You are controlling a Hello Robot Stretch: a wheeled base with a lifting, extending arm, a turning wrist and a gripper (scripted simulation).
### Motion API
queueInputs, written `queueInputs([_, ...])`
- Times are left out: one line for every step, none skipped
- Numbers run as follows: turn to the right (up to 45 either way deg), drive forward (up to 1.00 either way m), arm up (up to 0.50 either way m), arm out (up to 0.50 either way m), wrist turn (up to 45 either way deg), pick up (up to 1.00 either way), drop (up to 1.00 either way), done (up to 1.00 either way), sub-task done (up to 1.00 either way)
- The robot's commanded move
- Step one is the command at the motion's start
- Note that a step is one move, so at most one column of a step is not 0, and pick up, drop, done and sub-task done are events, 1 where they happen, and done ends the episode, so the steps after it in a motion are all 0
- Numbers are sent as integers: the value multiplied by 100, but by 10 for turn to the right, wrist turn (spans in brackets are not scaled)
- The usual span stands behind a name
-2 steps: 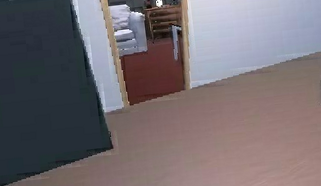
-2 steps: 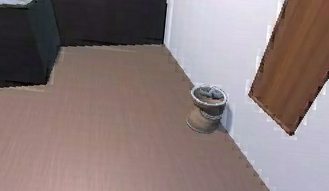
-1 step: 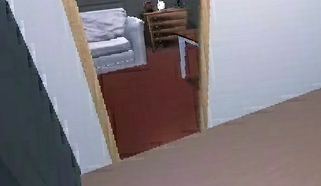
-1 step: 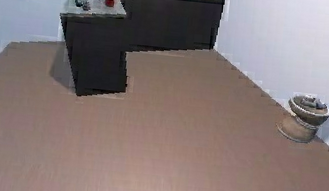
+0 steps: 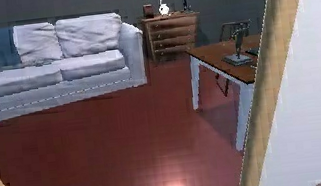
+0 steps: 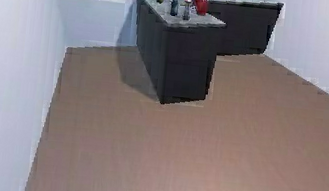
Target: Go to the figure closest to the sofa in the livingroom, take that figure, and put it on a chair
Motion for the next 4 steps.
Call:
queueInputs([0, 75, 0, 0, 0, 0, 0, 0, 0])
queueInputs([450, 0, 0, 0, 0, 0, 0, 0, 0])
queueInputs([0, 25, 0, 0, 0, 0, 0, 0, 0])
queueInputs([-450, 0, 0, 0, 0, 0, 0, 0, 0])
